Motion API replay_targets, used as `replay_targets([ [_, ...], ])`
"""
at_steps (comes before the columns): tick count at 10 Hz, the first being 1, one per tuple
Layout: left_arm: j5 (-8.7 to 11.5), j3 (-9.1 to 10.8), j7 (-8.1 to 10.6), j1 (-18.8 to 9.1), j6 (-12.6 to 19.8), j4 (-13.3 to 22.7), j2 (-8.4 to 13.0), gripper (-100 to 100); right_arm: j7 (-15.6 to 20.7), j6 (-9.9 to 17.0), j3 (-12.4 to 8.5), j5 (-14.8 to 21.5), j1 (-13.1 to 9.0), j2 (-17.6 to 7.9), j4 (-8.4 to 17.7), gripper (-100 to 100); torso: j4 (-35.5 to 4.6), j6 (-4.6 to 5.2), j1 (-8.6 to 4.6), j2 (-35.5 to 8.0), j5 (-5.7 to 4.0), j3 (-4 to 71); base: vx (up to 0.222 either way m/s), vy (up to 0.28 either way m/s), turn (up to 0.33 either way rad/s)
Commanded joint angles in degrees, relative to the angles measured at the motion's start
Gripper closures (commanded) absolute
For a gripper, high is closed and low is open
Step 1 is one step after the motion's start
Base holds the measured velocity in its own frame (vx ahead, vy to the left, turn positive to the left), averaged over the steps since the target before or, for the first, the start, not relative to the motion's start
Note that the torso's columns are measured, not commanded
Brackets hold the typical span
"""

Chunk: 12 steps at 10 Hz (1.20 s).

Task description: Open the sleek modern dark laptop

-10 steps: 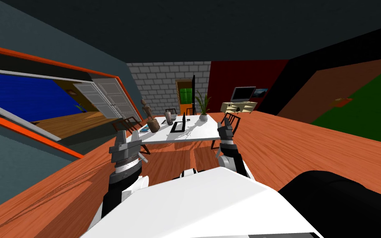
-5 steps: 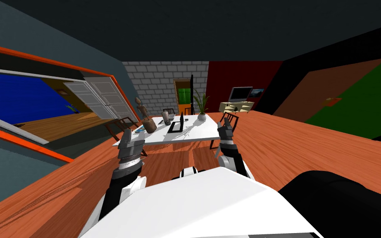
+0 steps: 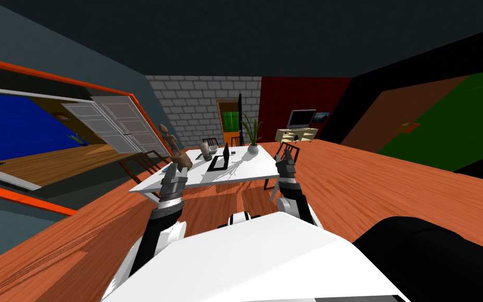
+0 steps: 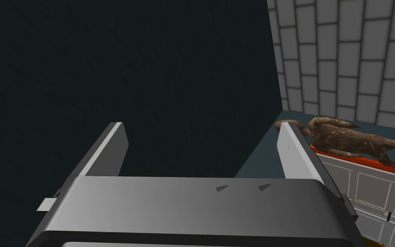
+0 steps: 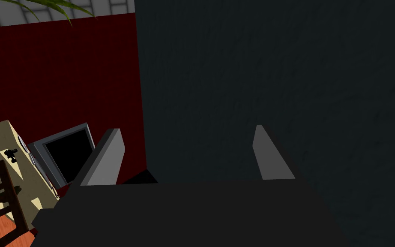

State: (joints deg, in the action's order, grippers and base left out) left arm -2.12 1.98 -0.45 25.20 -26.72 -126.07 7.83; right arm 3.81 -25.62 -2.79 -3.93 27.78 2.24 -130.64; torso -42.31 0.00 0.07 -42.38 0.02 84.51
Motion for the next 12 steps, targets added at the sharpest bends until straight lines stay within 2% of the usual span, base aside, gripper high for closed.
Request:
replay_targets([
  [1, -0.66, 0.14, -0.31, -1.13, 3.37, 1.27, 0.25, -100, 0.0, 0.0, 0.0, 0.0, 0.0, 0.0, 0.0, 0, 0.01, 0.01, 0.01, 0.04, 0.01, 0.02, 0.055, -0.04, -0.072],
  [7, -1.93, 0.6, -0.83, -3.46, 9.72, 4.29, 0.57, -100, 0.0, 0.0, 0.0, 0.0, 0.0, 0.0, 0.0, 0, 0.03, 0.0, -0.06, 0.12, -0.01, 0.07, 0.053, -0.054, -0.057],
  [9, -2.67, 0.87, -1.12, -4.82, 13.44, 6.05, 1.43, -100, 0.0, 0.0, 0.0, 0.0, 0.0, 0.0, 0.0, 0, 0.03, 0.01, -0.07, 0.13, -0.01, 0.07, 0.071, -0.06, -0.092],
  [12, -3.26, 1.09, -1.36, -5.9, 16.4, 7.42, 2.61, -100, 0.0, 0.0, 0.0, 0.0, 0.0, 0.0, 0.0, 0, 0.02, 0.0, -0.05, 0.05, -0.02, 0.03, 0.065, -0.056, -0.053],
])
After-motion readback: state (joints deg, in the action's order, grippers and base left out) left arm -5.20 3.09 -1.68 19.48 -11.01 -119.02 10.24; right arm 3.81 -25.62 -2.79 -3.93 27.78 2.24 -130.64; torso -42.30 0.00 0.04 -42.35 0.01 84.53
